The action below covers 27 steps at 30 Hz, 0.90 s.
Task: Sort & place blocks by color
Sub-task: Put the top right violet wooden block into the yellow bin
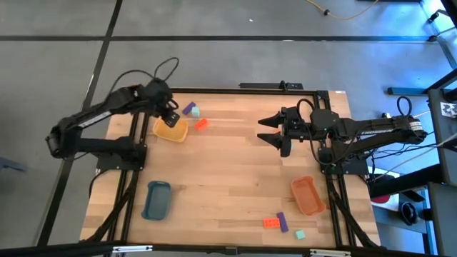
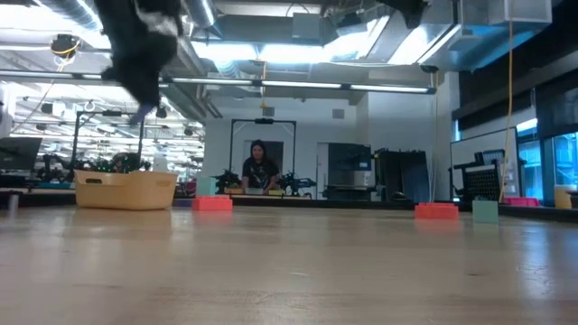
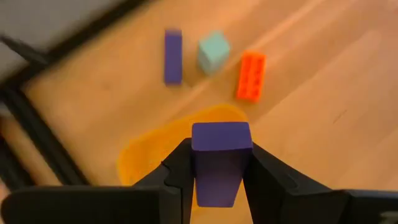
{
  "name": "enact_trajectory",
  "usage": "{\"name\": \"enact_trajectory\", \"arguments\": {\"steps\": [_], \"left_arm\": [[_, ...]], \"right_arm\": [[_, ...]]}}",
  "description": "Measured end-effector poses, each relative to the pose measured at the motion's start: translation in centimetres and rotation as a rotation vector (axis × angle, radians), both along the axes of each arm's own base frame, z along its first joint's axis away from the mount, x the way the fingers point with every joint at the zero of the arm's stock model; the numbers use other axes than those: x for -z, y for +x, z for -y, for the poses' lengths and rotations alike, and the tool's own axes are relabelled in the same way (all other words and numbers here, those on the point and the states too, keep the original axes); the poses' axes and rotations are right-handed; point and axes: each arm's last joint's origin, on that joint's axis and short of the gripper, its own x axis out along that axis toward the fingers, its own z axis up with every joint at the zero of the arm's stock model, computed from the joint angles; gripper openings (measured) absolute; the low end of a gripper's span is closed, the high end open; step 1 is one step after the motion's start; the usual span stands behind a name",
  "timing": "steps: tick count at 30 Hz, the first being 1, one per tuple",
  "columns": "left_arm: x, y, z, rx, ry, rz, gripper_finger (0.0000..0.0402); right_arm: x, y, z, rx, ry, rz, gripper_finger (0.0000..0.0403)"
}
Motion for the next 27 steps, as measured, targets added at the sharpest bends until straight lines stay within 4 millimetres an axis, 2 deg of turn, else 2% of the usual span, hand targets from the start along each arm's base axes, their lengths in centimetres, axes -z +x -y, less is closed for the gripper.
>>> {"name": "enact_trajectory", "arguments": {"steps": [5, 9, 17, 27], "left_arm": [[5.3, 0.2, -1.4, -0.007, -0.164, -0.135, 0.0095], [8.2, 0.6, -2.1, -0.023, -0.2, -0.21, 0.0095], [10.9, 1.8, -3.1, -0.048, -0.22, -0.223, 0.0095], [13.1, 2.4, -3.6, -0.061, -0.286, -0.306, 0.0095]], "right_arm": [[0.0, 0.0, 0.0, 0.003, 0.0, -0.002, 0.0315], [0.1, 0.0, 0.1, 0.025, -0.004, -0.005, 0.0315], [0.1, 0.0, 0.1, 0.039, -0.006, -0.005, 0.0315], [0.1, 0.1, 0.2, 0.062, -0.01, -0.008, 0.0315]]}}
